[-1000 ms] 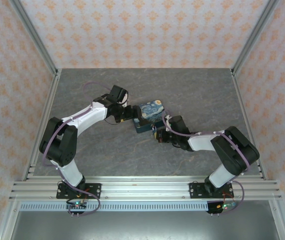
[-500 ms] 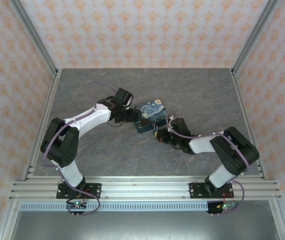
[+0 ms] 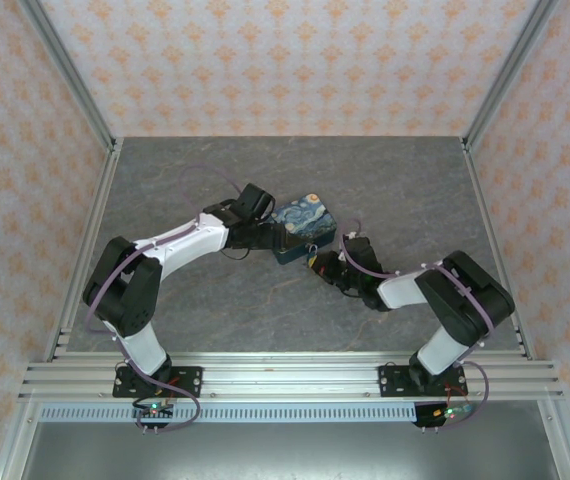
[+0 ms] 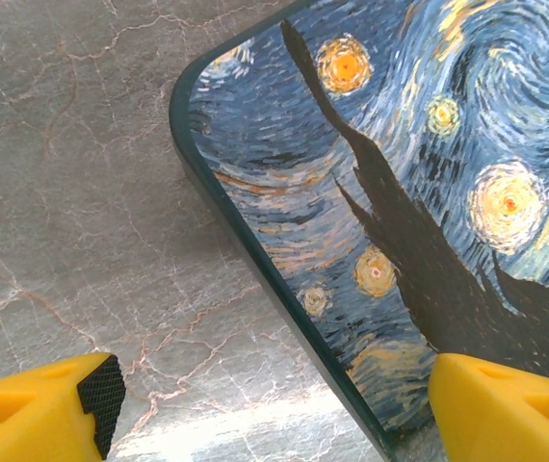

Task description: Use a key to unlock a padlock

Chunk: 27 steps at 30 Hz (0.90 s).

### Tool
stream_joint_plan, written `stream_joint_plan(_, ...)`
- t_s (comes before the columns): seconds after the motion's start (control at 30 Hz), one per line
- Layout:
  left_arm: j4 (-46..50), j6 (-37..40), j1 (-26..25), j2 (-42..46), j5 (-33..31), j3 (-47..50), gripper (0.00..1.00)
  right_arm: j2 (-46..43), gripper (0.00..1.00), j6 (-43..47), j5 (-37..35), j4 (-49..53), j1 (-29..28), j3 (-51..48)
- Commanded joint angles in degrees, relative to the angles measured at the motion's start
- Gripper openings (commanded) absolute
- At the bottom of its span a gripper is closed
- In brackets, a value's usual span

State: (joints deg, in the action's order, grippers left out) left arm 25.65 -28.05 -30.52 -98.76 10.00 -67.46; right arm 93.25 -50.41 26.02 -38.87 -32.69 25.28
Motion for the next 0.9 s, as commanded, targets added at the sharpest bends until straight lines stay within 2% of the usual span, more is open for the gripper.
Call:
stream_joint_plan(0.0,1.0,-0.6,-0.8,-1.1,-2.3,1.9,0.83,2.1,0.0,-4.9,-2.5,-6.9,0.3,-0.8)
stream_joint_plan(0.23,1.1,-0.9,-1.0,-1.7,-2.5,2.5,0.82,5.0,0.0,-8.7,-4.2,-12.9,0.3,-1.6)
stream_joint_plan(0.67,0.9,-0.9,-0.9,-2.1,-2.2,3.6,0.81,4.6,0.0,-9.4,-9.4,-11.8,0.7,0.3)
stream_joint_plan(0.87,0.5,-0.9,-0.9,-2.2,-1.6,4.2,0.8,6.5,0.0,-12.1,-11.3,-15.8,2.6,0.8)
